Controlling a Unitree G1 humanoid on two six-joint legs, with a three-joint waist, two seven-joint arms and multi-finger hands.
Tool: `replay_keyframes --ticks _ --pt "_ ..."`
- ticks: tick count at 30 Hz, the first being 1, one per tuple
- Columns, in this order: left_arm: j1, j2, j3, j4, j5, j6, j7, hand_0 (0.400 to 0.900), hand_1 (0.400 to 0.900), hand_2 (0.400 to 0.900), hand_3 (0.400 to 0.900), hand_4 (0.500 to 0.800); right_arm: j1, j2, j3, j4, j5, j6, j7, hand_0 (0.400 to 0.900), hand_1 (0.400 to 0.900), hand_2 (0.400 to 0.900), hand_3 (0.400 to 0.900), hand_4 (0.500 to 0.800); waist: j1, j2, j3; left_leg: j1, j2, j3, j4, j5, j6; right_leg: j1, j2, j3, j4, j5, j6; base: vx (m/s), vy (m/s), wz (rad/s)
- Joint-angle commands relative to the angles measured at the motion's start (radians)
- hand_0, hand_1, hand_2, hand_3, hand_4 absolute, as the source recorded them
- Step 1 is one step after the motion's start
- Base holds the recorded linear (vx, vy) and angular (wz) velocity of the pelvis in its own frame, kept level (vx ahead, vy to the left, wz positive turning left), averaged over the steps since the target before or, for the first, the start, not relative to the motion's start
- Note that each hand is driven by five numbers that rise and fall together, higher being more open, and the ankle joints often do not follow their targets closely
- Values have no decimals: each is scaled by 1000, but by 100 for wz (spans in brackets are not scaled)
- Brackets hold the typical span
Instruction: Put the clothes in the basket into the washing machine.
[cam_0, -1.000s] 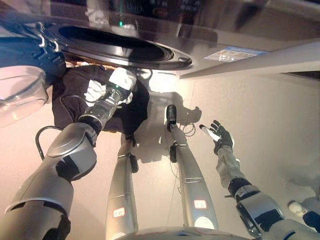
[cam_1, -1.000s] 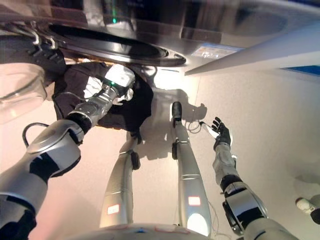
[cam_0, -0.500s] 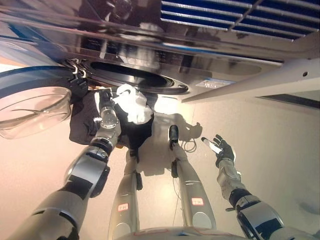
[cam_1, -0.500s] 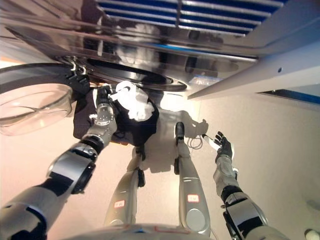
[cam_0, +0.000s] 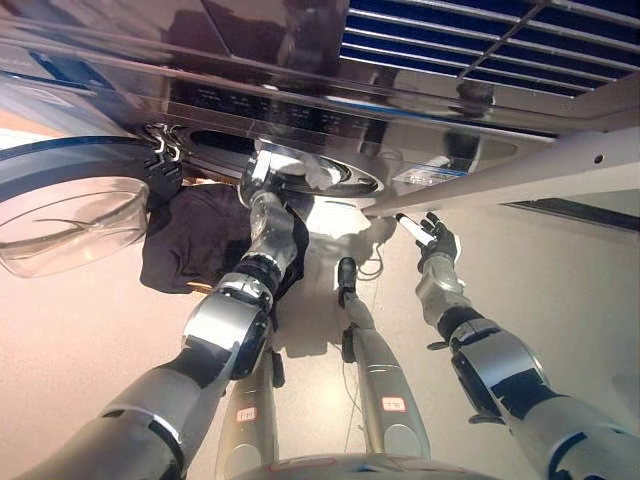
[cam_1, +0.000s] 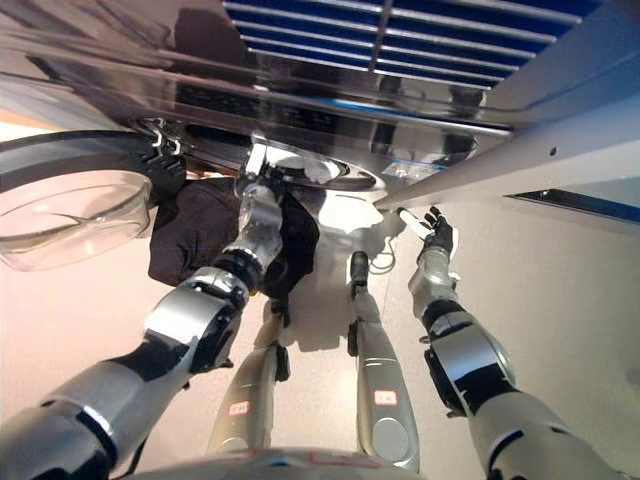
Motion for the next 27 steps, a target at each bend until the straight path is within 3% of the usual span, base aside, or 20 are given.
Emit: replay_keyframes --ticks 1,3,4,5,6,20,24,27 --pt "-134 4 26 6 -12 -99 -26 400 400 400 400 500 -24 23 31 79 36 -36 -44 900 900 900 900 800 1 -28 -77 7 -35 -27 -23 -24 19 110 66 -42 -48 -33 47 55 -6 -16" --pt "-143 -3 28 -5 -20 -109 -36 400 400 400 400 500 0 27 35 77 34 -37 -35 900 900 900 900 800 -4 -34 -85 8 -31 -25 -33 -22 19 110 69 -40 -53 -33 47 67 -7 -18" --pt "-144 2 27 -4 -24 -107 -51 453 453 453 453 532 35 26 36 71 30 -40 -20 900 900 900 900 800 -11 -39 -91 13 -28 -25 -38 -22 19 109 73 -39 -53 -34 48 61 -5 -12" --pt "-145 4 28 -3 -24 -105 -58 592 592 592 592 615 55 26 36 68 29 -41 -13 900 900 900 900 800 -15 -41 -95 15 -27 -24 -41 -22 19 108 74 -38 -52 -35 47 74 -4 -14" --pt "-138 6 26 -5 -26 -103 -70 900 900 900 900 800 77 23 36 62 26 -42 -5 900 900 900 900 800 -17 -40 -98 17 -26 -25 -43 -22 18 106 75 -37 -51 -37 47 35 -1 -5" --pt "-82 58 48 25 -47 -103 -126 900 900 900 900 800 232 -23 17 37 -1 -63 60 900 900 900 900 800 -28 -33 -136 37 -22 -39 -60 -20 10 110 79 -46 -62 -40 45 2 -8 2" --pt "-6 83 38 36 9 -87 -127 900 900 900 900 800 278 -31 2 29 -12 -64 76 900 900 900 900 800 -22 -35 -139 48 -20 -45 -57 -17 9 123 79 -53 -55 -43 44 -21 -24 8" --pt "87 121 6 73 130 -58 -106 900 900 900 900 800 313 -32 -14 26 -18 -69 82 900 900 900 900 800 -9 -35 -139 82 -19 -53 -63 -13 6 155 78 -63 -47 -53 41 3 -37 18"
